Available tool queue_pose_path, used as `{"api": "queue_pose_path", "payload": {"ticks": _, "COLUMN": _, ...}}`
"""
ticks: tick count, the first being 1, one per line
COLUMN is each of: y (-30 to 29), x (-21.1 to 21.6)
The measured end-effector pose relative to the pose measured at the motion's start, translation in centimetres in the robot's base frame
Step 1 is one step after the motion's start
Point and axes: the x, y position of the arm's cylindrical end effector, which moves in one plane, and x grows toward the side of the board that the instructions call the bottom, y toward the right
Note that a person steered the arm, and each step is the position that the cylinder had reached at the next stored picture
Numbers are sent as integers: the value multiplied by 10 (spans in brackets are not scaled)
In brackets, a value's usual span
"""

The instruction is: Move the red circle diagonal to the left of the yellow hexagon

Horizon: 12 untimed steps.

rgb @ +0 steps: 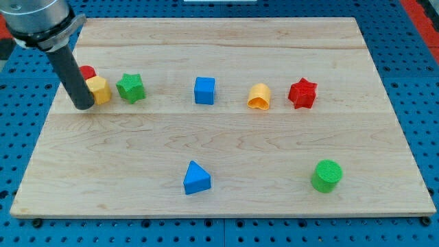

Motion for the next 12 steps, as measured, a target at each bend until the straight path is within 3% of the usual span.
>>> {"api": "queue_pose_path", "payload": {"ticks": 2, "y": -2, "x": -5}}
{"api": "queue_pose_path", "payload": {"ticks": 3, "y": -43, "x": -3}}
{"api": "queue_pose_path", "payload": {"ticks": 5, "y": 49, "x": 44}}
{"api": "queue_pose_path", "payload": {"ticks": 6, "y": 119, "x": 14}}
{"api": "queue_pose_path", "payload": {"ticks": 7, "y": 135, "x": -42}}
{"api": "queue_pose_path", "payload": {"ticks": 9, "y": 100, "x": -110}}
{"api": "queue_pose_path", "payload": {"ticks": 10, "y": 43, "x": -110}}
{"api": "queue_pose_path", "payload": {"ticks": 12, "y": 18, "x": -86}}
